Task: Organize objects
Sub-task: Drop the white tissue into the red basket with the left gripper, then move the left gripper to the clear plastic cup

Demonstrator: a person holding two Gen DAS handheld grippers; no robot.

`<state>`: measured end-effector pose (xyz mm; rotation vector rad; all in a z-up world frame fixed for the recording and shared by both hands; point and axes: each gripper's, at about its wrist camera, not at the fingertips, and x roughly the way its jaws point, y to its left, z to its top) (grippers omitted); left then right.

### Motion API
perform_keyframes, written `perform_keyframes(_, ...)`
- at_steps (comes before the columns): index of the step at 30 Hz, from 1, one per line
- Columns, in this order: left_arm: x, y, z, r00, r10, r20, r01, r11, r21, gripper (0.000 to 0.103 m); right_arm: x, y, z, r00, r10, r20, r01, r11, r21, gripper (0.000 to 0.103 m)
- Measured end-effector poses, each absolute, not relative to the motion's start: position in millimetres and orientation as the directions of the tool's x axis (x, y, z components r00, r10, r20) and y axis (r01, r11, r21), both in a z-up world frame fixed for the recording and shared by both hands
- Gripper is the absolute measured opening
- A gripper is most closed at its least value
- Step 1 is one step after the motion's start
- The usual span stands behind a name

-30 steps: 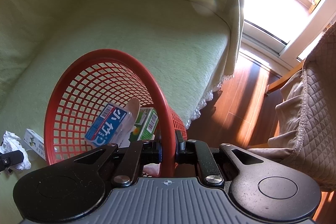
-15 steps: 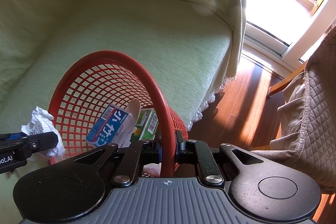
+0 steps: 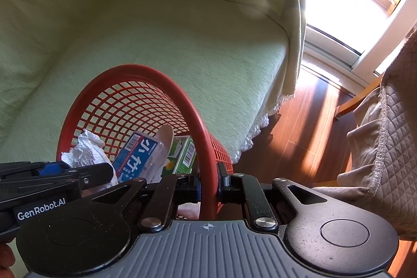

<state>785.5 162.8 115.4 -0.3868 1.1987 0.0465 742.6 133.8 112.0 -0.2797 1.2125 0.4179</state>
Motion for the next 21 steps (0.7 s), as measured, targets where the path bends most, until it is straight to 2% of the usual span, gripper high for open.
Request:
perform_keyframes(2, 788, 161, 114, 0.376, -0.189, -0.907, -0.225, 0.931, -0.287, 0.032, 743, 133, 112, 0.288, 0.163, -0.944, -0.453, 0.892, 0.015, 0.008)
perform_keyframes(7, 787, 159, 116, 0.388, -0.193, -0.901, -0.221, 0.930, -0.294, 0.049, 744, 133, 113, 0.285, 0.165, -0.944, -0.448, 0.894, 0.021, 0.008)
perform_keyframes(10, 785, 162, 118, 0.394, -0.191, -0.899, -0.226, 0.928, -0.296, 0.054, 744, 133, 113, 0.285, 0.166, -0.944, -0.444, 0.895, 0.024, 0.008)
perform_keyframes(16, 772, 174, 128, 0.425, -0.162, -0.890, -0.247, 0.926, -0.286, 0.054, 746, 132, 114, 0.279, 0.167, -0.946, -0.443, 0.896, 0.027, 0.008)
perform_keyframes(21, 744, 202, 131, 0.429, -0.078, -0.900, -0.316, 0.920, -0.231, 0.054, 747, 132, 114, 0.277, 0.167, -0.946, -0.440, 0.898, 0.030, 0.008)
